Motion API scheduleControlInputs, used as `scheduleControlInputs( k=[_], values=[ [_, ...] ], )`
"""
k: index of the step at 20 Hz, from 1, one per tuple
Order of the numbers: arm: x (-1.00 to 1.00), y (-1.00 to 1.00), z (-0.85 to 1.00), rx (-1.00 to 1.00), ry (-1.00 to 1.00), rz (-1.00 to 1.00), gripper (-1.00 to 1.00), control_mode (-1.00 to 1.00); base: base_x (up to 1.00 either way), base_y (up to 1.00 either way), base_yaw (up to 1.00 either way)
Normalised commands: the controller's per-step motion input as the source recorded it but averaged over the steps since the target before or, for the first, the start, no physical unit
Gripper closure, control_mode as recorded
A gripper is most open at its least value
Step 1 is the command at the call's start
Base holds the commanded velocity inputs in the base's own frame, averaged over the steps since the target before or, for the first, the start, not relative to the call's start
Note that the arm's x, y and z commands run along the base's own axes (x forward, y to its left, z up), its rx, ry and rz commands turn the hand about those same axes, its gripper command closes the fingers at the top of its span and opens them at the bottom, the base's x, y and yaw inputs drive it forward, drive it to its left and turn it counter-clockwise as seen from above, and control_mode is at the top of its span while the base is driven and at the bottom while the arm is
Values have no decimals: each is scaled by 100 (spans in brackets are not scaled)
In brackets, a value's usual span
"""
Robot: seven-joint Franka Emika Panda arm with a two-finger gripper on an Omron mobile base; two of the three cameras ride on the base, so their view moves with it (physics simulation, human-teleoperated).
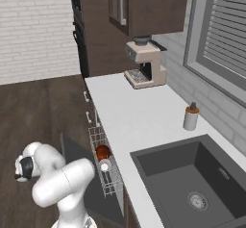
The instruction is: Pick up the cup and bowl from the counter, place them in the dishwasher, and close the dishwasher door.
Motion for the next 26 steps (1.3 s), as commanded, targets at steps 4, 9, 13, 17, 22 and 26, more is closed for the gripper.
scheduleControlInputs(
  k=[4, 9, 13, 17, 22, 26],
  values=[
    [52, -41, -62, -15, 0, 12, -100, -100, 0, 0, 0],
    [42, -98, -82, -10, 4, 12, -100, -100, 0, 0, 0],
    [43, -100, -52, -3, 0, 16, -100, -100, 0, 0, 0],
    [21, -100, 5, 0, -9, 14, -100, -100, 0, 0, 0],
    [1, -100, 26, 0, -9, 3, -100, -100, 0, 0, 0],
    [13, -87, 0, 0, 1, 0, -100, -100, 0, 0, 0]
  ],
)
